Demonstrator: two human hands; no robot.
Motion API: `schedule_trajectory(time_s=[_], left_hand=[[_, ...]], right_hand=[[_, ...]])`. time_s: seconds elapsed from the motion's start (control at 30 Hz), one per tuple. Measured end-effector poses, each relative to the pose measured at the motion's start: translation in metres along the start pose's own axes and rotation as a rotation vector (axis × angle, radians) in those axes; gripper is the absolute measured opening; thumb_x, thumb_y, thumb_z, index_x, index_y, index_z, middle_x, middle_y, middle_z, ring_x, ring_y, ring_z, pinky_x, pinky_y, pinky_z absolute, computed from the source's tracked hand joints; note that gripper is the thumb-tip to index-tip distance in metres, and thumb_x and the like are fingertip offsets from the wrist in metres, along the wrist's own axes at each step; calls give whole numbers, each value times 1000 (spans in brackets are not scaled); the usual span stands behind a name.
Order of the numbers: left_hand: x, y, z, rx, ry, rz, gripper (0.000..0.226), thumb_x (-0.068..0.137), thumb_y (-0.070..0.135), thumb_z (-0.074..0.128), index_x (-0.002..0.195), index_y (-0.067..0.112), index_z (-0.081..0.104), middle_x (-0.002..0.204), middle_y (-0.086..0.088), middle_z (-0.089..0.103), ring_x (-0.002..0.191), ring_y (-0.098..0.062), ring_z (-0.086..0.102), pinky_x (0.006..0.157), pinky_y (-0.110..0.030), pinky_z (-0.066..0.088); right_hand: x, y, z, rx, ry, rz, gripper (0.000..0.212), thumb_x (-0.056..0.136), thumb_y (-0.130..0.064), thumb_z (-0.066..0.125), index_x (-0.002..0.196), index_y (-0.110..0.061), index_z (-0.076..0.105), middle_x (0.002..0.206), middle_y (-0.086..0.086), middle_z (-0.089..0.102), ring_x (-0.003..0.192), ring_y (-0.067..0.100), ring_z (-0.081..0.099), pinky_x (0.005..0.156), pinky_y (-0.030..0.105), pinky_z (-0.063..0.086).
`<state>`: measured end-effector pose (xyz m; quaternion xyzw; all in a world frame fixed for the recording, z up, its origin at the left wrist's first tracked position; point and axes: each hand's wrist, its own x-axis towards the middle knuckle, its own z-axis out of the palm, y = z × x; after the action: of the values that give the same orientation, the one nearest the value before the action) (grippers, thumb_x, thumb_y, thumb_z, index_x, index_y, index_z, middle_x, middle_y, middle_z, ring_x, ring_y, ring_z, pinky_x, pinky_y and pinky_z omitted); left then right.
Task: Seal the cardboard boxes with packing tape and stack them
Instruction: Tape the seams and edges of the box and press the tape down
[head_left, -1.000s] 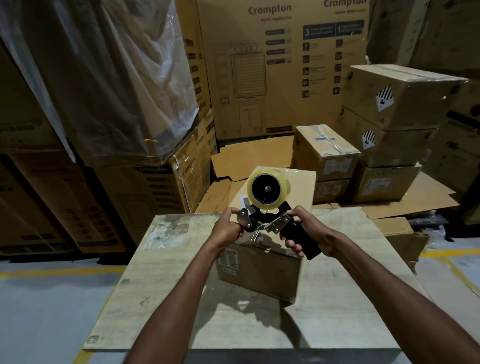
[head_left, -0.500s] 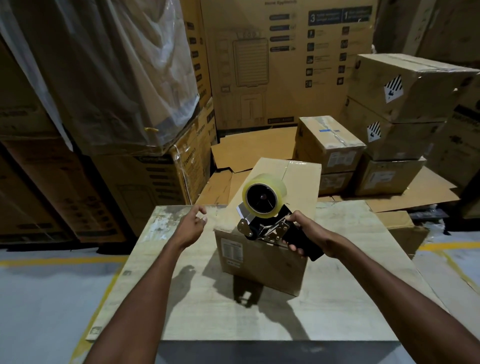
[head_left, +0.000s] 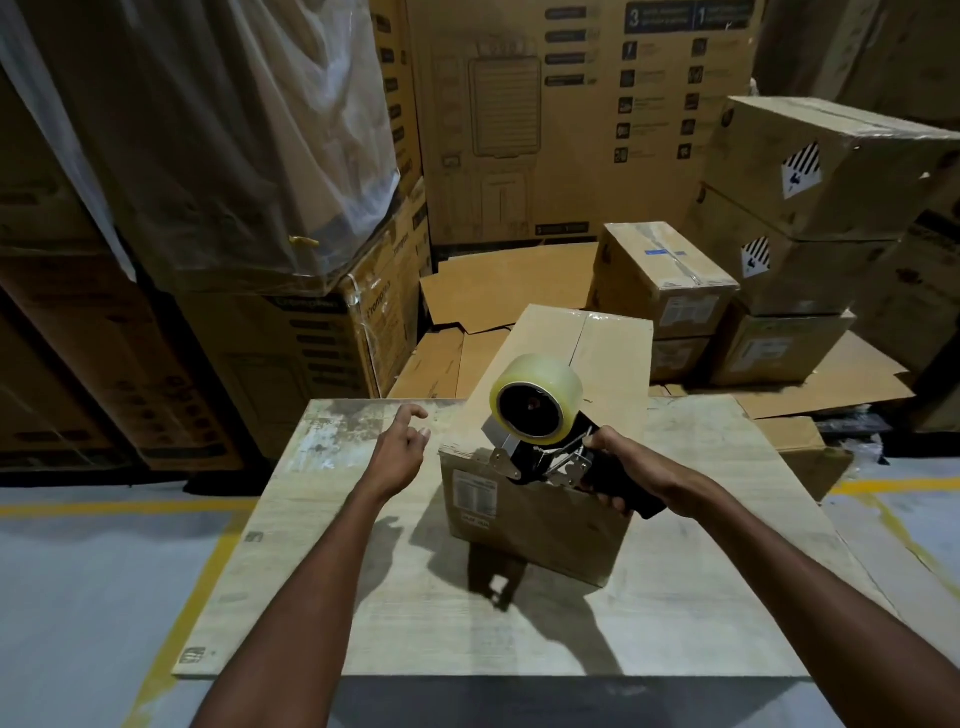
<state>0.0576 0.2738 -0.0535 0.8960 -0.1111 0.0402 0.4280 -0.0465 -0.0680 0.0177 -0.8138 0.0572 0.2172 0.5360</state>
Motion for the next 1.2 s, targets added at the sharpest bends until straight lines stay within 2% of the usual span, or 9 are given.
schedule_trajectory(time_s=[0.1, 0.23, 0.47, 0.6, 0.7, 0.8, 1.0, 1.1, 1.2], left_hand=[[3, 4, -1, -14, 25, 15, 15, 106, 20, 48, 119, 28, 47, 61, -2, 40, 56, -14, 38, 57, -33, 30], [6, 1, 2, -29, 3, 28, 16, 106, 18, 48, 118, 28, 46, 59, 0, 39, 55, -14, 37, 58, -32, 31], [4, -16, 22, -81, -52, -39, 11, 107, 26, 47, 114, 34, 48, 62, 2, 40, 60, -17, 41, 62, -33, 35], [7, -17, 29, -135, -123, -89, 20, 108, 23, 43, 115, 40, 50, 75, -7, 51, 66, -20, 44, 66, -34, 35], [10, -13, 29, -138, -160, -150, 32, 107, 16, 37, 112, 43, 52, 87, -7, 59, 65, -17, 45, 64, -34, 34], [14, -8, 24, -97, -228, -189, 30, 106, 16, 34, 119, 38, 52, 91, -9, 64, 71, -21, 49, 66, -34, 36], [20, -4, 14, 9, -314, -208, 27, 106, 22, 37, 129, 35, 46, 85, -9, 60, 80, -24, 53, 72, -36, 39], [16, -11, 15, 5, -271, -304, 25, 106, 44, 44, 130, 34, 45, 98, -7, 62, 95, -27, 56, 81, -37, 40], [7, -22, 25, -48, -107, -328, 20, 102, 38, 57, 116, 24, 56, 89, -7, 62, 88, -30, 60, 72, -36, 43]], right_hand=[[-2, -3, -1, -5, 22, -26, 63, 103, -55, 38, 98, 1, 66, 78, 12, 67, 63, 24, 52, 61, 36, 44], [-5, -7, -3, -20, 44, -21, 62, 104, -55, 38, 92, -2, 67, 75, 11, 67, 62, 24, 53, 61, 35, 44], [-7, -5, 4, -40, 42, -1, 53, 105, -52, 37, 97, -6, 63, 74, 9, 65, 60, 22, 51, 56, 31, 44], [-7, -5, 2, -45, 29, -2, 54, 106, -52, 35, 100, -5, 60, 76, 12, 62, 59, 22, 50, 58, 32, 43], [-8, -6, 3, -32, 24, 4, 51, 106, -51, 34, 99, -7, 59, 76, 12, 62, 58, 22, 49, 58, 32, 43], [-8, -6, 3, -36, 18, 10, 53, 107, -51, 33, 99, -5, 59, 74, 10, 61, 57, 22, 48, 57, 31, 43], [-9, -10, 3, -52, -9, 25, 57, 106, -52, 32, 99, -3, 59, 75, 9, 63, 57, 21, 49, 56, 31, 43], [-10, -13, 2, -60, -33, 29, 60, 106, -52, 31, 95, -2, 61, 70, 6, 62, 56, 19, 49, 56, 30, 42], [-10, -12, 0, -56, -67, 36, 61, 106, -52, 31, 95, -1, 63, 68, 3, 64, 57, 19, 50, 57, 30, 43]])
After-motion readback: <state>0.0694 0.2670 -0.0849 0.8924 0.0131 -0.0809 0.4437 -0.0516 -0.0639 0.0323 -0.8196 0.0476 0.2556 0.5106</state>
